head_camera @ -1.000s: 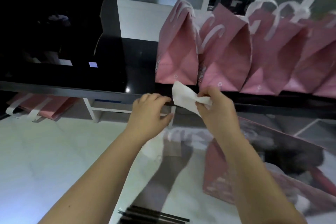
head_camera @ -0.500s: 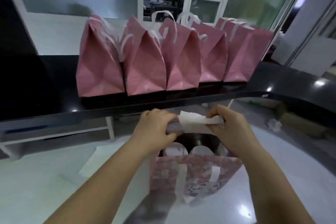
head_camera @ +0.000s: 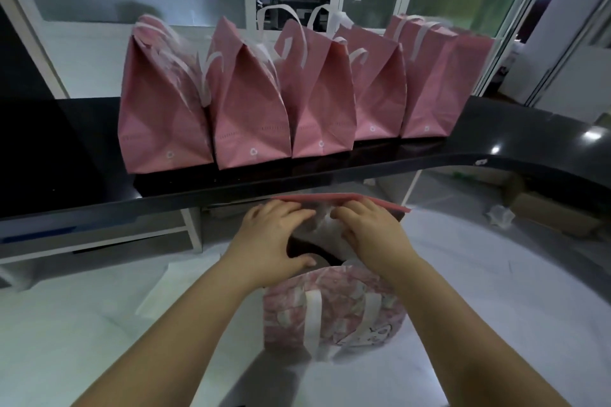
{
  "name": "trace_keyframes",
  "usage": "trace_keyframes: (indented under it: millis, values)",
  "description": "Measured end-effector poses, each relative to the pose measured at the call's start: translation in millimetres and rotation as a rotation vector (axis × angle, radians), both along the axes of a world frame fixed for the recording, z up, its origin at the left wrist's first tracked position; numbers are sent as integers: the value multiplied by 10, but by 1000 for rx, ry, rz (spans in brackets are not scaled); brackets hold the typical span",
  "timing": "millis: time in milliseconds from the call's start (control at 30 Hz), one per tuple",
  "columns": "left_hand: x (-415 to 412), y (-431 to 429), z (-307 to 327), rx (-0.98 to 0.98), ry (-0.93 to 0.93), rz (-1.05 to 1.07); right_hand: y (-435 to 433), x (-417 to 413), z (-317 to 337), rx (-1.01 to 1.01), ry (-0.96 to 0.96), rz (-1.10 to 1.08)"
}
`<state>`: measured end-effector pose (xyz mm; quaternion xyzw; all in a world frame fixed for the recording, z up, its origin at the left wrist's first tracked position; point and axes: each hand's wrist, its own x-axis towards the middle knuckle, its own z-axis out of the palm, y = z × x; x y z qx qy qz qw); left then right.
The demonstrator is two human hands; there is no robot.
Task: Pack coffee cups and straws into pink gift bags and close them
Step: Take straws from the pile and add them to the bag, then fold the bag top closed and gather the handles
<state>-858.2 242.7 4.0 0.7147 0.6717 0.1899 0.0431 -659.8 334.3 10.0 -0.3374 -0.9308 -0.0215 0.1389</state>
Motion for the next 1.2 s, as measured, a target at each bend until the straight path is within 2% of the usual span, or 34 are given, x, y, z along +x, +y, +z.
trace_keyframes:
  millis: [100, 200, 267, 333, 433, 467, 500, 567, 633, 733, 833, 933, 1100, 1200]
  values:
    - [7, 2, -12, -4, -4, -7, 5, 36, 0, -18, 44, -17]
    - [2, 9, 3, 166, -154, -16, -53, 158, 103, -45, 340, -36]
    - [-7, -28, 11, 277, -430, 13, -83, 381, 146, -69, 525, -95]
    - [-17, -123, -25, 306, -749, 67, -159, 668, 121, -182, 714, -203]
    - [-46, -348, -204, 367, -1163, 132, -308, 1062, -112, -540, 1191, -265]
    - [-63, -438, -284, 385, -1256, 150, -349, 1168, -234, -656, 1270, -242]
    - [-84, -527, -374, 391, -1316, 153, -380, 1251, -364, -751, 1271, -213]
    - [-94, -680, -542, 317, -1366, 138, -451, 1290, -562, -896, 1168, -195]
    - [-36, -767, -671, 135, -1329, 134, -520, 1201, -694, -977, 1089, -204]
    - [146, -759, -744, -24, -1204, 169, -620, 979, -799, -993, 1159, -266]
    - [253, -725, -700, 65, -1218, 111, -691, 811, -853, -983, 1300, -322]
    - [268, -743, -689, 118, -1270, 223, -760, 727, -887, -943, 1398, -371]
    - [247, -853, -729, 198, -1309, 304, -817, 704, -948, -824, 1330, -333]
    - [213, -842, -694, 248, -1254, 314, -745, 673, -940, -754, 1278, -380]
